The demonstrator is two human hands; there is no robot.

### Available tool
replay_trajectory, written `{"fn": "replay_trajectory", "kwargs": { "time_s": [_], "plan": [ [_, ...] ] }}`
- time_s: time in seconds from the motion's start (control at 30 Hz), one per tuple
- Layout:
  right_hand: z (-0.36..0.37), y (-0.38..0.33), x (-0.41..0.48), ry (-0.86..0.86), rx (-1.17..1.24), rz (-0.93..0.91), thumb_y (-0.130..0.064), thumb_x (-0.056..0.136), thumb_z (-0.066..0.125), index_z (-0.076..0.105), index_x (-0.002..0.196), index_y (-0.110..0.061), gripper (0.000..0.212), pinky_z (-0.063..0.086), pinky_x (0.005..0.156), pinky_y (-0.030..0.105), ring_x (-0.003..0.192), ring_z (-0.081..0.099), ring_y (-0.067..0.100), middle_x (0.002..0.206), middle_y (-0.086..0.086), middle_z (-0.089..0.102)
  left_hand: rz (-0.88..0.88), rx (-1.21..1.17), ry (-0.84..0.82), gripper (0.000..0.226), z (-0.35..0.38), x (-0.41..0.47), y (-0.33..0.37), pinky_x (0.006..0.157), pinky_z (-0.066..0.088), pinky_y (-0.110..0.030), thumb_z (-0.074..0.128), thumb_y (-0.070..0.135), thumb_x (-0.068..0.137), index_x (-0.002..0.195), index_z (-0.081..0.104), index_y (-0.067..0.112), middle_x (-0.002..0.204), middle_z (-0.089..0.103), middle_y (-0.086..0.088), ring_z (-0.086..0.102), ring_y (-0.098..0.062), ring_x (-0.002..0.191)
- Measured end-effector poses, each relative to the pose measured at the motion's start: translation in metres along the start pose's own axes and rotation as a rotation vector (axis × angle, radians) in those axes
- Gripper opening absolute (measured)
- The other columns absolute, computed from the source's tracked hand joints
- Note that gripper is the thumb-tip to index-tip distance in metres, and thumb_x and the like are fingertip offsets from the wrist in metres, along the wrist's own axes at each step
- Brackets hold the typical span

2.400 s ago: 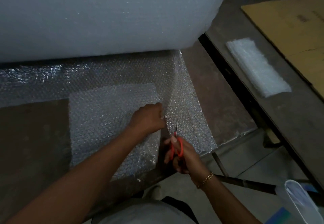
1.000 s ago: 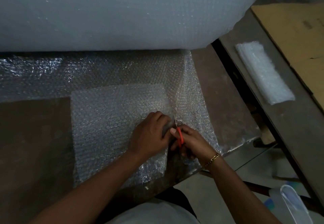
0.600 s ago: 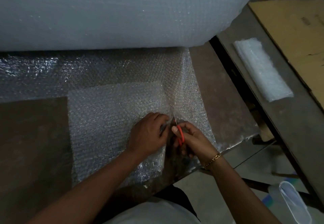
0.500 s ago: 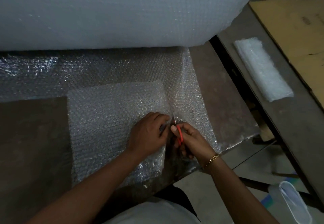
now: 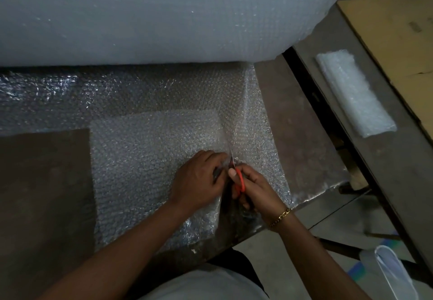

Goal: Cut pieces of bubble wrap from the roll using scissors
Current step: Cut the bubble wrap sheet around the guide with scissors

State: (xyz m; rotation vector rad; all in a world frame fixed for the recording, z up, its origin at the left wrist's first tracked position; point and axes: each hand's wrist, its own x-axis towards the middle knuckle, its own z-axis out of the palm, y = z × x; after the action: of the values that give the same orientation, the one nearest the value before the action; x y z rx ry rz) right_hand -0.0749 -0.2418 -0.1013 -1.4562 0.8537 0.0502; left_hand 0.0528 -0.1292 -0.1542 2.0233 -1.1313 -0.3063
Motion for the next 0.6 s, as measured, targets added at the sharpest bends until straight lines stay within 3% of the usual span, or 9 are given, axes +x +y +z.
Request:
{"fn": "replay_trajectory", "kwargs": {
  "time_s": [0.4,0.6],
  "plan": [
    [-0.0049,-0.0005,0.0025,-0.004,-0.1,0.019,-0.05,0.093,0.063,0.068,0.096,-0.022,0.029,0.036,0.046,0.025,0.052,0.045,0.021,0.068,0.008,0.06,0.008,0.03,-0.03,0.034,-0.0019,0.0001,0.001,0.075,0.055,-0.033,0.056,0.039,0.089,0.115,0.071,0.023,0.105,0.071,0.007,0.063,-0.017,0.097],
    [-0.0036,0.0008,0.0011,0.002,-0.125,0.014,-0.046,0.094,0.063,0.066,0.096,-0.017,0.029,0.034,0.044,0.022,0.048,0.046,0.01,0.065,0.004,0.057,-0.002,0.049,-0.044,0.035,-0.0011,0.0003,-0.0004,0.074,0.052,-0.031,0.056,0.039,0.089,0.116,0.07,0.022,0.104,0.07,0.006,0.063,-0.017,0.095]
  ]
}}
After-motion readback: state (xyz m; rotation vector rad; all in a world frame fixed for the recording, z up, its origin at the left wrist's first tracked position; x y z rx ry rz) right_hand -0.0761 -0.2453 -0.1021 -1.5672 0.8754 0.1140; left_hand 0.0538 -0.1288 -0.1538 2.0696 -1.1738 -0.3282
